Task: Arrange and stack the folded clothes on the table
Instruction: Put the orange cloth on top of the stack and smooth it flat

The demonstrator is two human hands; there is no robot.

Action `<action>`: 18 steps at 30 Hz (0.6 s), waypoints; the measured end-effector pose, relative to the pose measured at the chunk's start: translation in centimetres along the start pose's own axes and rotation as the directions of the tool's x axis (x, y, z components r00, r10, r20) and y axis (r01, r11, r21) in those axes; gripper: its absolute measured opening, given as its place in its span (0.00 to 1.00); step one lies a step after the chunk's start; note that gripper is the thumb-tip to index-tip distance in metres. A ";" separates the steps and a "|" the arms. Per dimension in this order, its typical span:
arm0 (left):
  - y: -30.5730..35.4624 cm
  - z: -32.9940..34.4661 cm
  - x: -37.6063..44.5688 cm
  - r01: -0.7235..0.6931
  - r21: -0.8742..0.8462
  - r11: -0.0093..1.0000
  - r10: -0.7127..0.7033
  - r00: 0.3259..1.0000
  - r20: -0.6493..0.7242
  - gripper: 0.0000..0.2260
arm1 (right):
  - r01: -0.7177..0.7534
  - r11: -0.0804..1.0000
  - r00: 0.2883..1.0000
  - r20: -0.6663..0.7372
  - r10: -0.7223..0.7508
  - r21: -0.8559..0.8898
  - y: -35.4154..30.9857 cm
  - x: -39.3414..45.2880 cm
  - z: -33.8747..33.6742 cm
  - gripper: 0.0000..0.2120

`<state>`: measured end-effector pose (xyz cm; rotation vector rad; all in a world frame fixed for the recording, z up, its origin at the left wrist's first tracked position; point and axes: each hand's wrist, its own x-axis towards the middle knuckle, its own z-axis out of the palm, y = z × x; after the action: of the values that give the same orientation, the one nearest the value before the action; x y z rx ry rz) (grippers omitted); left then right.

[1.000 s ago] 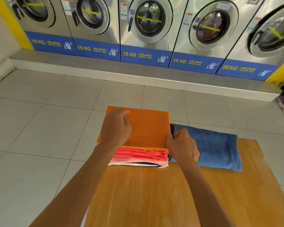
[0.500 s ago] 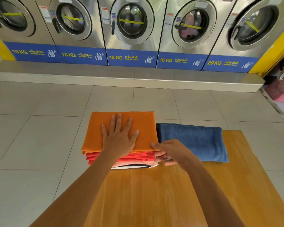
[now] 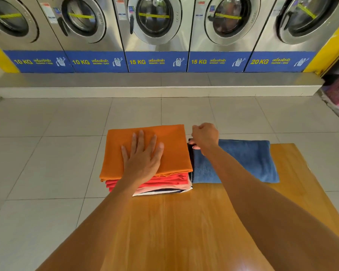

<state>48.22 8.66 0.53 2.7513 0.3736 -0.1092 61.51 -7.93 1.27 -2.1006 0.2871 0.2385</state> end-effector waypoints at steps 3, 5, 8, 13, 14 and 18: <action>-0.5 -1.3 0.2 0.007 -0.213 0.977 -0.024 0.997 -0.077 0.27 | 0.174 0.975 0.973 -0.130 -0.192 -0.138 -0.8 -1.6 0.1 0.11; -1.3 -1.9 0.6 0.005 -0.120 0.993 -0.022 0.990 -0.139 0.26 | 0.419 0.879 0.879 -0.140 -0.456 -0.228 -2.0 -3.8 1.3 0.13; -3.7 -2.1 1.1 0.030 0.074 0.997 -0.023 0.996 -0.083 0.25 | 0.659 0.623 0.742 0.222 -0.633 -0.422 -2.0 -6.9 4.5 0.23; -9.5 -3.8 1.2 0.303 0.157 0.940 -0.310 0.950 0.021 0.26 | 0.571 0.526 0.820 0.402 -0.408 -0.630 -0.1 -6.6 5.5 0.30; -9.7 -4.2 1.2 0.329 0.180 0.927 -0.332 0.943 -0.012 0.26 | 0.561 0.531 0.826 0.388 -0.408 -0.635 -0.5 -6.6 5.6 0.30; -5.5 -4.1 1.5 0.146 0.149 0.978 -0.111 0.969 -0.221 0.25 | 0.621 0.499 0.781 0.431 -0.452 -0.605 -1.7 -7.5 7.0 0.30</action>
<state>48.32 15.42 2.25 2.9080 0.6273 0.1284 54.49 -0.29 1.17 -2.7913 -0.7556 0.2125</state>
